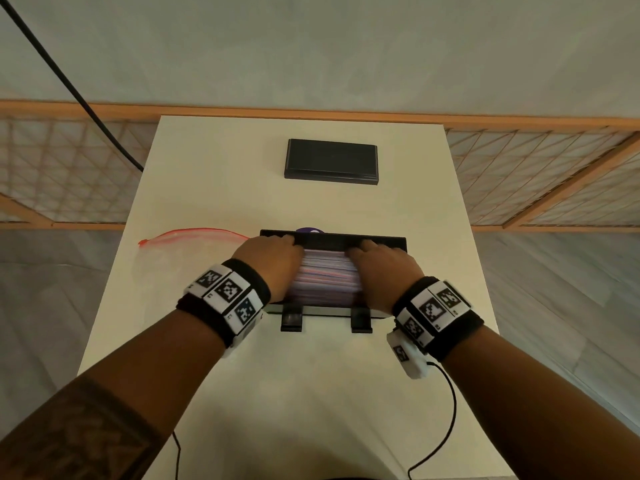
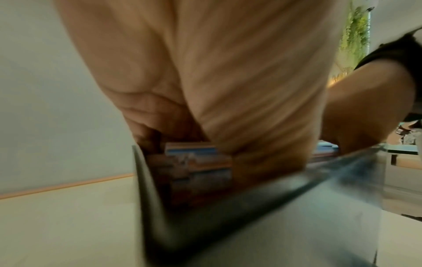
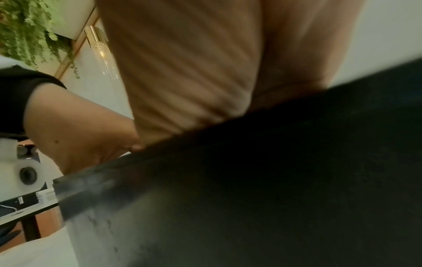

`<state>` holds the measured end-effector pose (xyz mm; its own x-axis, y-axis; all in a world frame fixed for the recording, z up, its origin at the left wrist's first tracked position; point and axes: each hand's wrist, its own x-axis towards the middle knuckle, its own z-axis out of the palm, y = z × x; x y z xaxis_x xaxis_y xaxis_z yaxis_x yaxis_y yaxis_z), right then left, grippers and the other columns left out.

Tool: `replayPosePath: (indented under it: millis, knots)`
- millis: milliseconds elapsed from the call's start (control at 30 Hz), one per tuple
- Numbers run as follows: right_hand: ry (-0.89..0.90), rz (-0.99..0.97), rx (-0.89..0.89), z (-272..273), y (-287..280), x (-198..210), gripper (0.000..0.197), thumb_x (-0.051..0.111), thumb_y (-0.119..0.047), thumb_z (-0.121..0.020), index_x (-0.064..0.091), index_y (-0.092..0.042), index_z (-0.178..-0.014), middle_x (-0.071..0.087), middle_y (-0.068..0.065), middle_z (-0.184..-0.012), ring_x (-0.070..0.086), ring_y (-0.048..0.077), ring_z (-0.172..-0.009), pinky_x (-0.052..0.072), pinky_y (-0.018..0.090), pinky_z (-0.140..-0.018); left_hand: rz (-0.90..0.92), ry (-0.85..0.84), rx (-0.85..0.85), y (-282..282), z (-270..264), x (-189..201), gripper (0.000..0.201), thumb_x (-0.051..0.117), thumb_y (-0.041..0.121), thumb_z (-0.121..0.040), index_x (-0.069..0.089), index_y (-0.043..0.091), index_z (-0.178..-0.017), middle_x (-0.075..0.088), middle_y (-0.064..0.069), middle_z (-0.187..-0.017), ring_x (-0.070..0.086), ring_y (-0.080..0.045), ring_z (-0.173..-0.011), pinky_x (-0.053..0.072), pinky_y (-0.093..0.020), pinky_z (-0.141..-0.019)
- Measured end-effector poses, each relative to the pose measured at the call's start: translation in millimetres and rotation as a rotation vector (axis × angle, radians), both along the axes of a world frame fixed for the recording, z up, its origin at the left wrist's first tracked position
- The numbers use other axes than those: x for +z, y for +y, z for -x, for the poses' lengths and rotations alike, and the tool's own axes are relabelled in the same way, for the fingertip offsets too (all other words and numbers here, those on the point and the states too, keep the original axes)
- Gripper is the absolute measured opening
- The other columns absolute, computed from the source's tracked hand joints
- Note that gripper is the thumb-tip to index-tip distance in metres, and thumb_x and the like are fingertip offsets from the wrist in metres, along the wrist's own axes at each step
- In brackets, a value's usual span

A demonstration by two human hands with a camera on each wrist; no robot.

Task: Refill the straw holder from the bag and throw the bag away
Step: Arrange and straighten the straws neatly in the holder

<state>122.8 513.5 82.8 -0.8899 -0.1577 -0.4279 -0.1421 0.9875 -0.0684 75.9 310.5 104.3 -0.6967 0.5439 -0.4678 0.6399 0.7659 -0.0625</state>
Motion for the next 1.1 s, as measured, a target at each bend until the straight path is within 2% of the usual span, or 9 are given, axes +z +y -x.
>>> replayPosePath:
  millis: [167,333,533,633,833,900,967,1033,1100]
  knots:
    - [0.033,-0.008,-0.008,-1,3,-5,0.059,0.076,-0.039,-0.076,0.053,-0.026,-0.128,0.059,0.0,-0.119,0.066,0.024,-0.101,0.051,0.036,-0.085,-0.014,0.022,-0.007,0,-3,-5,0.056,0.075,0.034,-0.082,0.055,0.019,-0.132,0.06,-0.006,-0.125,0.066,-0.025,-0.102,0.052,-0.037,-0.085]
    - [0.087,-0.004,-0.009,0,4,-6,0.056,0.075,-0.042,-0.074,0.049,-0.025,-0.121,0.069,-0.002,-0.105,0.069,0.025,-0.092,0.05,0.035,-0.082,-0.082,0.053,0.01,0,-3,-6,0.059,0.074,0.033,-0.081,0.046,0.017,-0.131,0.066,-0.004,-0.116,0.067,-0.025,-0.098,0.047,-0.033,-0.083]
    - [0.237,0.05,-0.04,-6,5,-7,0.065,0.077,-0.044,-0.072,0.048,-0.028,-0.129,0.067,-0.005,-0.112,0.066,0.024,-0.101,0.045,0.041,-0.097,-0.256,0.154,0.062,-5,-8,-12,0.061,0.074,0.023,-0.079,0.048,0.018,-0.134,0.065,-0.006,-0.117,0.063,-0.027,-0.102,0.047,-0.036,-0.087]
    - [0.339,0.072,-0.084,-13,4,-7,0.066,0.079,-0.039,-0.07,0.052,-0.03,-0.13,0.066,-0.006,-0.109,0.065,0.024,-0.099,0.044,0.042,-0.096,-0.363,0.217,0.12,-6,-14,-16,0.064,0.077,0.015,-0.074,0.054,0.016,-0.133,0.066,-0.008,-0.114,0.061,-0.029,-0.102,0.047,-0.04,-0.085]
    - [0.405,0.159,-0.152,-19,1,-11,0.063,0.075,-0.028,-0.07,0.053,-0.035,-0.129,0.061,-0.008,-0.109,0.061,0.021,-0.101,0.036,0.044,-0.099,-0.634,0.16,0.299,-5,-24,-24,0.064,0.076,0.003,-0.066,0.063,0.016,-0.128,0.062,-0.005,-0.12,0.059,-0.028,-0.105,0.049,-0.04,-0.095]
    - [0.394,0.23,-0.177,-20,0,-13,0.062,0.075,-0.035,-0.07,0.053,-0.036,-0.128,0.06,-0.009,-0.112,0.06,0.018,-0.105,0.032,0.045,-0.104,-0.687,0.14,0.322,-8,-24,-27,0.065,0.079,0.011,-0.065,0.063,0.016,-0.127,0.061,-0.004,-0.121,0.059,-0.027,-0.107,0.048,-0.039,-0.096]
    - [0.353,0.306,-0.182,-22,0,-14,0.066,0.073,-0.054,-0.07,0.052,-0.035,-0.13,0.059,-0.01,-0.118,0.059,0.017,-0.111,0.029,0.048,-0.111,-0.726,0.108,0.301,-13,-26,-28,0.073,0.081,0.04,-0.065,0.061,0.017,-0.131,0.06,-0.003,-0.127,0.057,-0.024,-0.111,0.048,-0.04,-0.099]
    - [0.275,0.343,-0.16,-25,3,-11,0.077,0.068,-0.068,-0.07,0.047,-0.036,-0.136,0.055,-0.01,-0.128,0.054,0.015,-0.12,0.022,0.051,-0.117,-0.7,0.06,0.249,-18,-27,-28,0.091,0.067,0.072,-0.067,0.054,0.019,-0.139,0.057,0.0,-0.136,0.052,-0.021,-0.119,0.044,-0.041,-0.106]
    - [0.224,0.368,-0.145,-28,6,-8,0.082,0.068,-0.071,-0.072,0.043,-0.035,-0.141,0.051,-0.011,-0.136,0.05,0.014,-0.127,0.017,0.052,-0.12,-0.597,0.044,0.198,-23,-29,-28,0.102,0.049,0.089,-0.069,0.046,0.023,-0.147,0.05,0.003,-0.146,0.047,-0.019,-0.131,0.031,-0.048,-0.119]
